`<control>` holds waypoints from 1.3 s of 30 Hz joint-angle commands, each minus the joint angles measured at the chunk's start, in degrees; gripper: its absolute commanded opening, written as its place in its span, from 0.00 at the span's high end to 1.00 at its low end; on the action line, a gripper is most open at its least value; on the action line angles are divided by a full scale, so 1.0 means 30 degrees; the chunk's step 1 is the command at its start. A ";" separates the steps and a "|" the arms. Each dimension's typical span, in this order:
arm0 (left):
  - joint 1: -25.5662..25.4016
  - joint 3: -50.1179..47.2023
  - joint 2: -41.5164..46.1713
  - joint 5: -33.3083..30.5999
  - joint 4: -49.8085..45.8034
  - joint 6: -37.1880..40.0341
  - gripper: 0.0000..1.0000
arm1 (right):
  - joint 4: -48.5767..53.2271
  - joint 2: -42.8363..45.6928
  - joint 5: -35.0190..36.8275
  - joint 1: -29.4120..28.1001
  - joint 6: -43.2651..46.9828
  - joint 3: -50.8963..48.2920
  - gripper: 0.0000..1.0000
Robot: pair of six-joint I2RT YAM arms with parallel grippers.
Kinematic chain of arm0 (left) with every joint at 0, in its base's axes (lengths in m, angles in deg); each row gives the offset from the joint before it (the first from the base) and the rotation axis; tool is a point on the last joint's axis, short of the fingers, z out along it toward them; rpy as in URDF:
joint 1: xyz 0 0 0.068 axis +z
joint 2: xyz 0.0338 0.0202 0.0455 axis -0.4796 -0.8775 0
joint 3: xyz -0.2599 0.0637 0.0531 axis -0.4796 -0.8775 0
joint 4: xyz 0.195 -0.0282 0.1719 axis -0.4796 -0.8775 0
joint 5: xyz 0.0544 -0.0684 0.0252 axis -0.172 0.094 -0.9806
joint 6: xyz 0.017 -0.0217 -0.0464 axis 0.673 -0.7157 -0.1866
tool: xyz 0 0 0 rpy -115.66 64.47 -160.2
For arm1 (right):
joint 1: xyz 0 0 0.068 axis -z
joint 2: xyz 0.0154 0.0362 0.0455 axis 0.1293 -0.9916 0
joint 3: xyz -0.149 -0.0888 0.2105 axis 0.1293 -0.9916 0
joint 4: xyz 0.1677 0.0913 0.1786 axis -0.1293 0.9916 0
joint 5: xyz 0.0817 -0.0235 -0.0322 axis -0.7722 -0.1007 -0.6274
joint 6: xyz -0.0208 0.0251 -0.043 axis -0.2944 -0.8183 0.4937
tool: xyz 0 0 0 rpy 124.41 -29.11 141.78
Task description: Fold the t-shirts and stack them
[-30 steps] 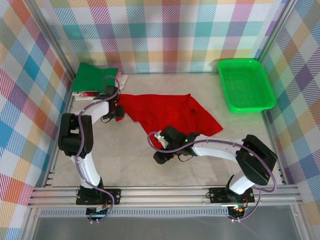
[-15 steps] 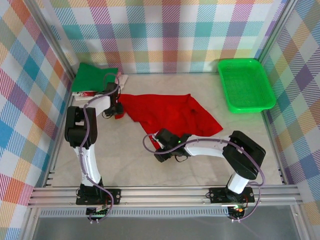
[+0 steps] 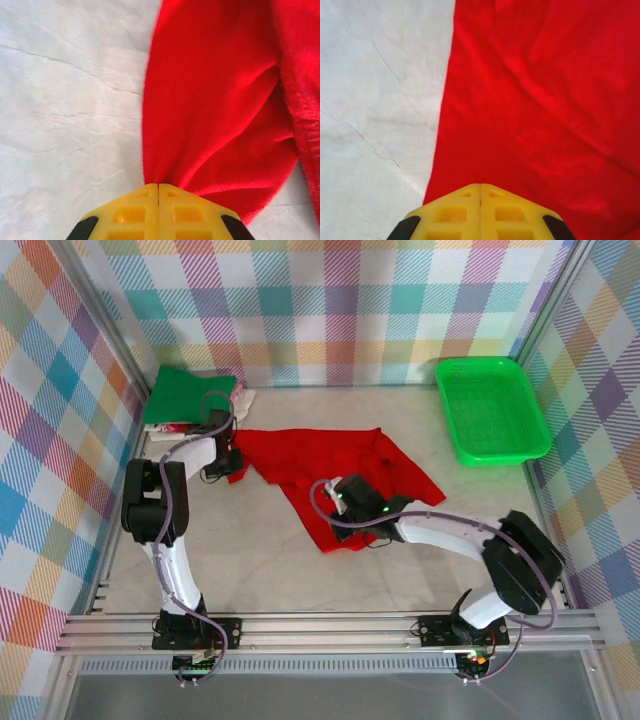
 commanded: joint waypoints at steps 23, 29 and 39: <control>0.1039 -0.2851 0.4797 -0.4375 0.0934 -0.1071 1.00 | 0.2252 -0.6346 0.1822 -0.2902 0.2485 0.3422 0.34; 0.1057 -0.3118 0.5564 -0.4967 0.0790 -0.0727 1.00 | 0.2736 -0.6481 0.2392 -0.3050 0.2072 0.2247 0.45; 0.1291 -0.4662 0.9070 -0.6302 0.1200 -0.1239 1.00 | 0.3583 -0.2742 0.2888 -0.2132 0.1829 0.1229 1.00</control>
